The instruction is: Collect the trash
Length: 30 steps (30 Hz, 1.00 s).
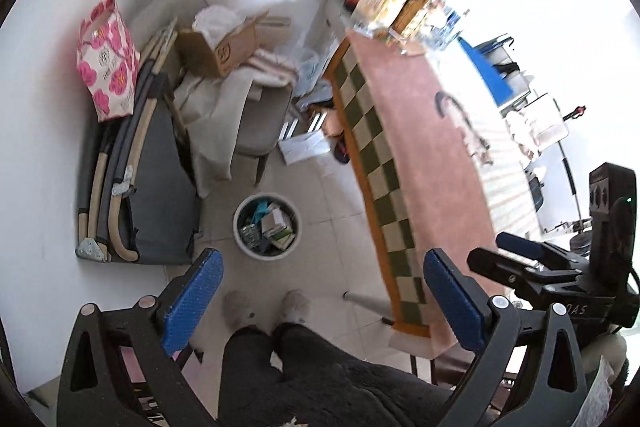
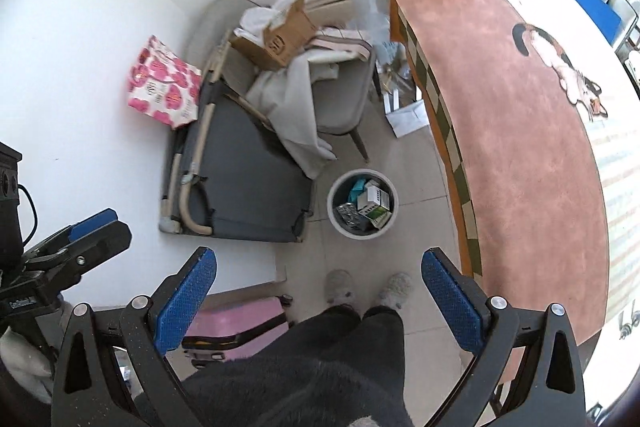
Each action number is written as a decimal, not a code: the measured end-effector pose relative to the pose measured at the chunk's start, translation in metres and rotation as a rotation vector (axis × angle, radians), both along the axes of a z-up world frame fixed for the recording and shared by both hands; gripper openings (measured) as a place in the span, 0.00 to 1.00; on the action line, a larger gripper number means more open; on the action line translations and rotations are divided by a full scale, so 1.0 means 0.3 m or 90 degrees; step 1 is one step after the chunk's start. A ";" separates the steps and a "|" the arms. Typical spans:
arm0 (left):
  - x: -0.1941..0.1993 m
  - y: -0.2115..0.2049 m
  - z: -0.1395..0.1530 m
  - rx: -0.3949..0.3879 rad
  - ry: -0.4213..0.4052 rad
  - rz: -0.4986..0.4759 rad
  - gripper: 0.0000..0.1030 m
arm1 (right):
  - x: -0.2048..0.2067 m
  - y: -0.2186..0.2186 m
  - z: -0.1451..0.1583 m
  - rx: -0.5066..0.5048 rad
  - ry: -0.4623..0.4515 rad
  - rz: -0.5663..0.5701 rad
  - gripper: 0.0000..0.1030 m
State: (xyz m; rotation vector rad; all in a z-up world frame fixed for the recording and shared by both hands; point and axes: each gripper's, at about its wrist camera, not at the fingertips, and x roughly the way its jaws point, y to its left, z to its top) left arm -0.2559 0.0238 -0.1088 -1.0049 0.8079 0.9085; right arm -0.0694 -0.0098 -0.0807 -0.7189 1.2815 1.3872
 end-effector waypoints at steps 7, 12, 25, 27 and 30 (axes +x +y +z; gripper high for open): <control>-0.017 -0.039 0.098 0.023 -0.019 0.003 1.00 | -0.017 -0.048 0.123 0.026 0.004 0.013 1.00; -0.031 -0.055 0.115 0.026 -0.023 0.008 1.00 | -0.022 -0.059 0.154 0.027 0.007 0.023 1.00; -0.037 -0.071 0.136 0.033 -0.024 0.013 1.00 | -0.031 -0.061 0.181 0.032 0.018 0.039 1.00; -0.036 -0.069 0.135 0.034 -0.022 0.012 1.00 | -0.035 -0.065 0.182 0.032 0.019 0.042 1.00; -0.038 -0.070 0.134 0.031 -0.023 0.012 1.00 | -0.037 -0.059 0.182 0.031 0.020 0.043 1.00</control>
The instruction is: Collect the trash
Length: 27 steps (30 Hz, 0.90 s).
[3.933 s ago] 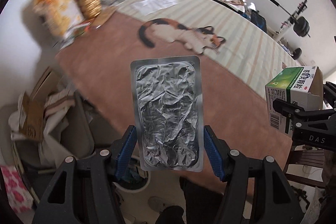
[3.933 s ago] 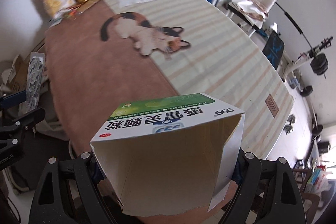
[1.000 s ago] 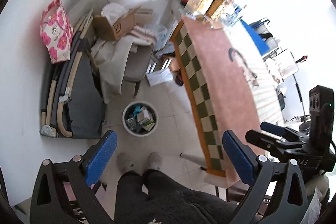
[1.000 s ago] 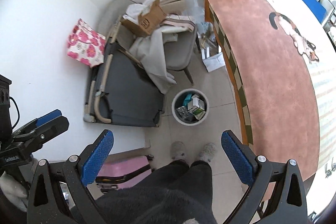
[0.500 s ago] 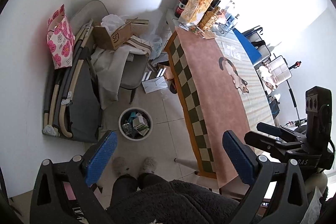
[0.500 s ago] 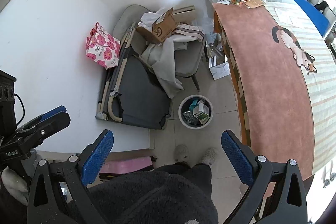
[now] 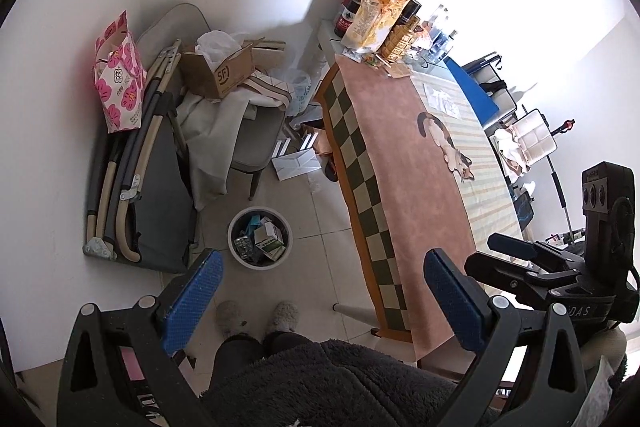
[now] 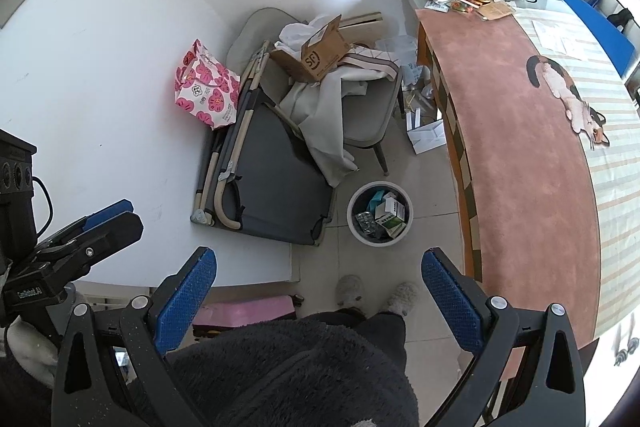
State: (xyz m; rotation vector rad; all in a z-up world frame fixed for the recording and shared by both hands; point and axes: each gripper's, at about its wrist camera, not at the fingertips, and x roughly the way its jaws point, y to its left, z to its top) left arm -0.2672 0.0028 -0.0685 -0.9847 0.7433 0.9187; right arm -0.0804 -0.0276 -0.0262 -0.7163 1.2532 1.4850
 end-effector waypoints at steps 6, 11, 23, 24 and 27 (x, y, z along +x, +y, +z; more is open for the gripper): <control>0.000 -0.001 0.001 0.000 -0.001 -0.001 1.00 | 0.002 -0.003 -0.001 -0.002 0.000 -0.001 1.00; 0.005 -0.011 -0.001 0.001 -0.003 -0.007 1.00 | 0.009 -0.003 -0.004 -0.004 0.005 -0.004 1.00; 0.014 -0.014 -0.004 -0.001 -0.004 -0.008 1.00 | 0.032 -0.011 -0.002 -0.005 0.005 -0.003 1.00; 0.014 -0.015 -0.004 -0.001 -0.005 -0.009 1.00 | 0.030 -0.008 -0.001 -0.006 0.006 -0.005 1.00; 0.020 -0.016 -0.003 -0.003 -0.005 -0.008 1.00 | 0.034 -0.006 0.000 -0.005 0.008 -0.005 1.00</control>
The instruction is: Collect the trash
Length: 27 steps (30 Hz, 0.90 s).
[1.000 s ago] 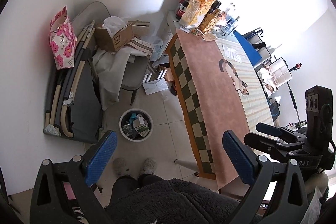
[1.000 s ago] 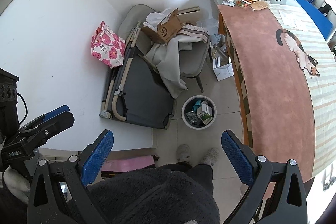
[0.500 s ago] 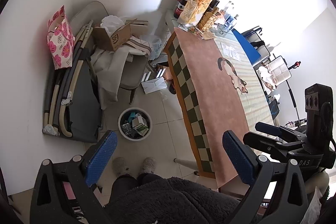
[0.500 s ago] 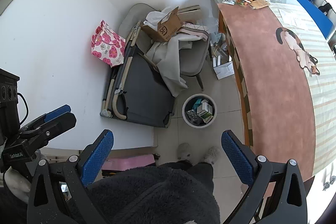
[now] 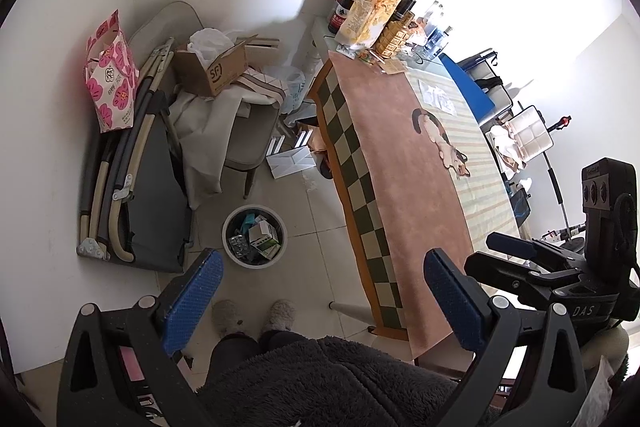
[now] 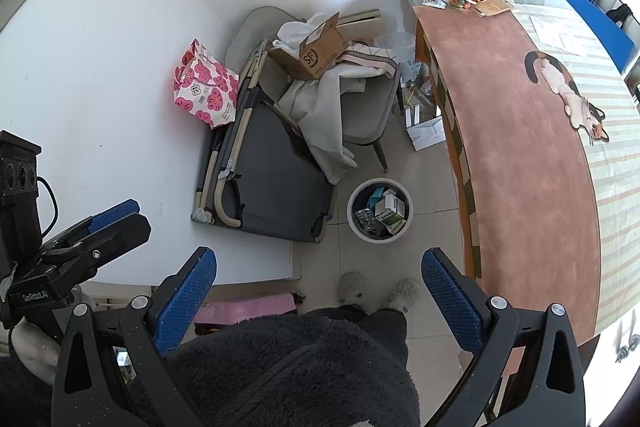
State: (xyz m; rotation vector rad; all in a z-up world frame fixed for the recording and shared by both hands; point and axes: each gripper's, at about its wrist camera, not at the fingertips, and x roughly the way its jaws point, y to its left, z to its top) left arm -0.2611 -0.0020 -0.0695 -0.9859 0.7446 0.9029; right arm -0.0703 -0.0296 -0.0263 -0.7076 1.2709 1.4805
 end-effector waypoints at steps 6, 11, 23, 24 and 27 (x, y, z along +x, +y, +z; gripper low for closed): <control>0.021 -0.001 -0.003 -0.004 0.001 -0.002 1.00 | 0.000 0.001 0.002 -0.003 0.003 0.000 1.00; 0.030 -0.006 -0.004 -0.005 -0.003 -0.002 1.00 | -0.003 0.001 0.009 -0.001 0.005 0.003 1.00; 0.026 -0.004 -0.003 -0.006 -0.005 -0.004 1.00 | -0.008 -0.009 0.015 -0.004 0.006 0.009 1.00; 0.023 -0.002 -0.004 -0.005 -0.005 -0.005 1.00 | -0.008 -0.010 0.016 -0.004 0.006 0.010 1.00; 0.021 -0.005 -0.004 -0.005 -0.005 -0.004 1.00 | -0.011 -0.008 0.013 -0.005 0.007 0.009 1.00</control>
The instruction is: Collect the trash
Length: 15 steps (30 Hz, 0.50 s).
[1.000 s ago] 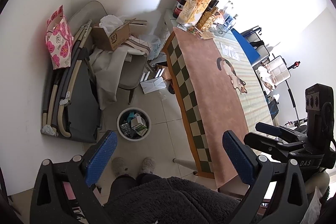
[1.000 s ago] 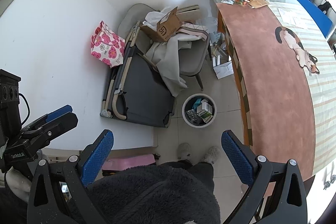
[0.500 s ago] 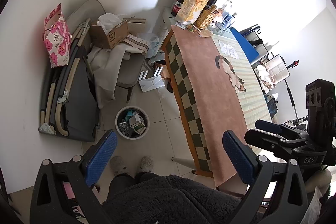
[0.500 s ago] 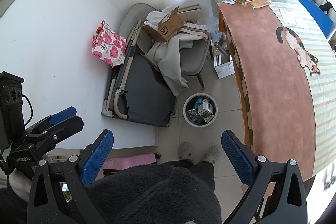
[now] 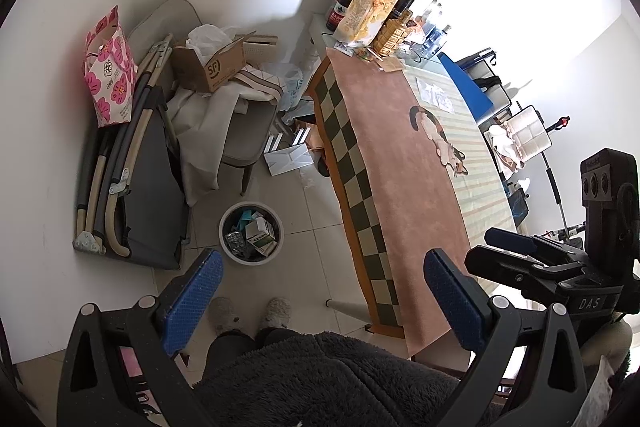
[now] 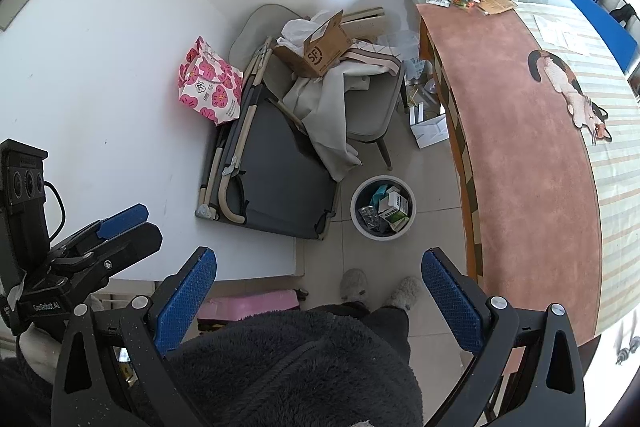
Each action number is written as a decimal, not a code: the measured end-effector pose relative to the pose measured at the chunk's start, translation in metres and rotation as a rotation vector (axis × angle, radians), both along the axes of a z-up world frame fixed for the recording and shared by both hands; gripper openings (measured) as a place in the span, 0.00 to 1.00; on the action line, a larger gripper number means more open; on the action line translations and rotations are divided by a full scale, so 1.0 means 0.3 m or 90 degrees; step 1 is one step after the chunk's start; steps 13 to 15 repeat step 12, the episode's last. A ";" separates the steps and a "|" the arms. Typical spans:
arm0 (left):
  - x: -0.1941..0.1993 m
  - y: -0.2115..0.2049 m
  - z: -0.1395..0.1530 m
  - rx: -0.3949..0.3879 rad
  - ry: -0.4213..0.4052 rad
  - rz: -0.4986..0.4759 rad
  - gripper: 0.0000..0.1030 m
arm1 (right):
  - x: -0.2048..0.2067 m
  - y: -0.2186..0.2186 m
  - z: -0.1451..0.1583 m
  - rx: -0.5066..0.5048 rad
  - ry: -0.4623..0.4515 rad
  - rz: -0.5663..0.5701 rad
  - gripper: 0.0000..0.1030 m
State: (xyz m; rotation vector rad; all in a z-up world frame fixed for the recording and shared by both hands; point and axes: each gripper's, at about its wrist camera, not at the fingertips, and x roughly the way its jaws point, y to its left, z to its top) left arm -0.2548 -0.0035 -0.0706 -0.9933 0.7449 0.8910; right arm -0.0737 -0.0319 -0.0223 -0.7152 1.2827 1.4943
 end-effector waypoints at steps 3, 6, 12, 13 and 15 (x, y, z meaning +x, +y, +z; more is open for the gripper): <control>0.001 -0.003 0.001 0.000 0.001 -0.001 1.00 | -0.007 -0.013 -0.002 -0.002 0.002 0.004 1.00; 0.001 -0.003 0.001 0.000 0.000 0.001 1.00 | -0.010 -0.019 -0.003 -0.003 0.003 0.004 1.00; 0.003 0.002 0.002 0.000 -0.001 -0.001 1.00 | -0.010 -0.022 -0.002 -0.002 0.003 0.006 1.00; 0.003 0.002 0.002 0.000 -0.001 -0.001 1.00 | -0.010 -0.022 -0.002 -0.002 0.003 0.006 1.00; 0.003 0.002 0.002 0.000 -0.001 -0.001 1.00 | -0.010 -0.022 -0.002 -0.002 0.003 0.006 1.00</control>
